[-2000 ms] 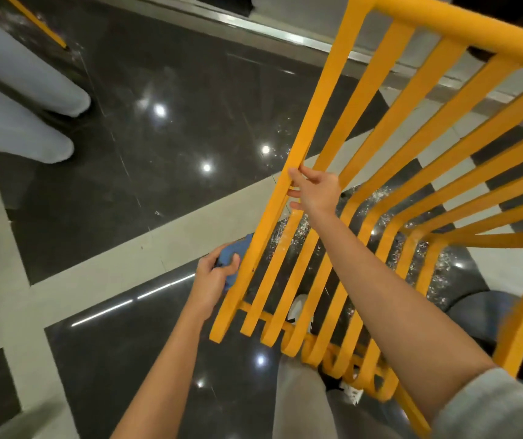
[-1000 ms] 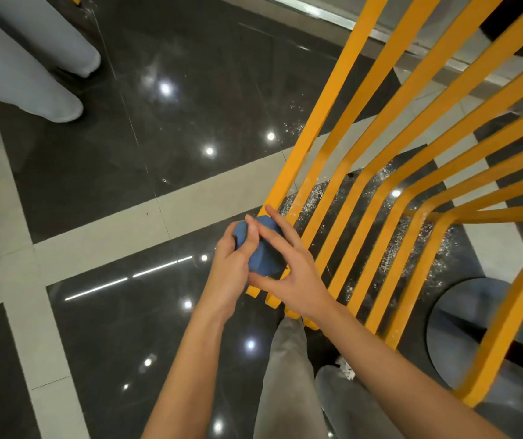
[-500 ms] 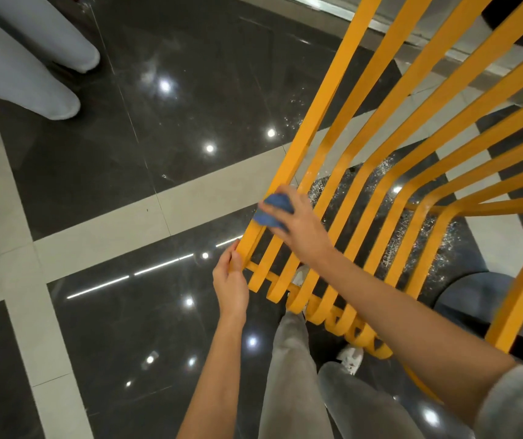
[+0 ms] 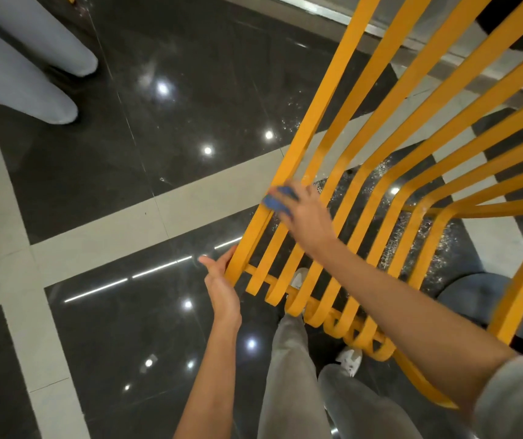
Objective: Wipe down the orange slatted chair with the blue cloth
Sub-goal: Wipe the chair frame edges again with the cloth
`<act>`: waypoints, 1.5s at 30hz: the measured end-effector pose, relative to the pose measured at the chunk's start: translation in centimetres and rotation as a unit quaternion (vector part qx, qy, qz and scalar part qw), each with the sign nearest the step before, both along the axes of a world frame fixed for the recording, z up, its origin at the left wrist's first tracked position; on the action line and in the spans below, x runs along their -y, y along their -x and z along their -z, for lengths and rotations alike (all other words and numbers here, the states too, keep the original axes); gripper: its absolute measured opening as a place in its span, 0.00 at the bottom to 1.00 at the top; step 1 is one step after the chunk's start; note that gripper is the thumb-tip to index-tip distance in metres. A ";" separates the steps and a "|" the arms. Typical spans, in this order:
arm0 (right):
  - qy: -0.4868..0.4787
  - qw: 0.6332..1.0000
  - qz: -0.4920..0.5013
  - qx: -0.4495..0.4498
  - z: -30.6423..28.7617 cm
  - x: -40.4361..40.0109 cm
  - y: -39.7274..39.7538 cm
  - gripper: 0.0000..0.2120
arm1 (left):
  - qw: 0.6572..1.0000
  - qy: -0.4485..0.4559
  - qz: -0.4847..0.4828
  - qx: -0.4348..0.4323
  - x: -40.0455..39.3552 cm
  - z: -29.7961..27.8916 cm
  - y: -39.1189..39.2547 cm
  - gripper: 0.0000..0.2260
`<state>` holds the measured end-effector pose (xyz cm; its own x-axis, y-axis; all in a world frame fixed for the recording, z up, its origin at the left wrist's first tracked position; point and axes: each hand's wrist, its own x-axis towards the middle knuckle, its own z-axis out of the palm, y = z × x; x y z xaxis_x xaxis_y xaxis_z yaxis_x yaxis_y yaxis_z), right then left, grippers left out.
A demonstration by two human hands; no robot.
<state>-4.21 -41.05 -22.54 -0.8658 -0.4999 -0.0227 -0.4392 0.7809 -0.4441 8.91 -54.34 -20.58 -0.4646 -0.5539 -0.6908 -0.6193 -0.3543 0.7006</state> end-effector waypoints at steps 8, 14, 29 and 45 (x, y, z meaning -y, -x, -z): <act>0.039 0.998 -0.044 0.008 0.1 1.1 0.4 0.22 | 0.996 0.073 0.039 0.036 -1.4 -0.9 2.3 0.26; 0.023 0.997 0.053 -0.059 0.2 -1.1 8.6 0.18 | 0.995 0.062 0.067 -0.040 -2.0 -2.2 7.5 0.35; 0.366 0.844 0.386 -0.070 -0.7 1.2 11.5 0.12 | 0.998 0.019 0.054 -0.029 -2.5 -0.8 10.3 0.38; 0.494 0.675 0.542 0.083 -1.6 2.5 12.2 0.14 | 0.960 -0.068 0.235 -0.135 -5.5 -2.4 24.7 0.36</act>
<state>-16.38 -43.58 -20.94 -0.7619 0.5820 -0.2842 0.2720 -0.1108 -0.9559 -15.78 -48.88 -18.14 -0.8134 -0.1523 -0.5613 -0.5355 -0.1805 0.8250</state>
